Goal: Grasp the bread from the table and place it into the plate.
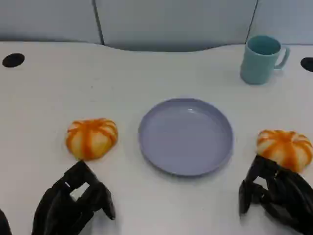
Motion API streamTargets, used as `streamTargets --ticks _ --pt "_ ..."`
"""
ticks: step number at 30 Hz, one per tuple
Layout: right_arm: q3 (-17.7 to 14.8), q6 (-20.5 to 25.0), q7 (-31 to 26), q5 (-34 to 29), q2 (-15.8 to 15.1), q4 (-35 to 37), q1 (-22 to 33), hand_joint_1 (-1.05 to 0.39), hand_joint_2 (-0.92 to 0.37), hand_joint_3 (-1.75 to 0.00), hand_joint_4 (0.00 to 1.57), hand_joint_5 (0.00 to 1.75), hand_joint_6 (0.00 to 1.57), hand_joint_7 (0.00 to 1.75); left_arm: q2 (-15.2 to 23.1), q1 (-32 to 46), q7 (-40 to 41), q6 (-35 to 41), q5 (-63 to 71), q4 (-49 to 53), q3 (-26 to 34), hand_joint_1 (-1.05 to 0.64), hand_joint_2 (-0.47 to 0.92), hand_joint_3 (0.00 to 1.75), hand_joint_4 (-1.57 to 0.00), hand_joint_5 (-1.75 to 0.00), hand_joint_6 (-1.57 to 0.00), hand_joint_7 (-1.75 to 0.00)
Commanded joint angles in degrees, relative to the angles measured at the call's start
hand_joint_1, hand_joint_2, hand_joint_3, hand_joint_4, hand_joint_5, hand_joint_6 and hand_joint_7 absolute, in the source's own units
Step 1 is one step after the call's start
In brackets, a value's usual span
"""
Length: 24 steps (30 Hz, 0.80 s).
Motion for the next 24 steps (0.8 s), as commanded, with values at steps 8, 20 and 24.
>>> streamTargets --ticks 8,20,24 --pt "-0.3 0.2 0.3 -0.2 -0.7 0.5 0.8 -0.50 -0.92 -0.24 0.66 1.75 0.57 1.52 0.9 0.3 0.0 -0.3 -0.1 -0.4 0.5 -0.51 0.92 0.29 -0.79 -1.75 -0.51 -1.75" --pt "0.1 -0.3 -0.7 -0.9 -0.6 0.5 0.8 -0.51 -0.92 -0.24 0.66 1.75 0.57 1.53 1.3 0.2 0.1 -0.1 0.1 -0.4 0.4 -0.52 0.92 0.28 -0.80 -1.75 -0.52 -1.75" --pt "0.0 -0.2 -0.5 -0.7 -0.6 0.6 0.8 -0.50 -0.92 -0.24 0.65 1.75 0.56 1.51 1.5 0.0 -0.2 -0.2 0.0 0.0 0.5 -0.52 0.92 0.28 -0.80 -1.75 -0.52 -1.75"
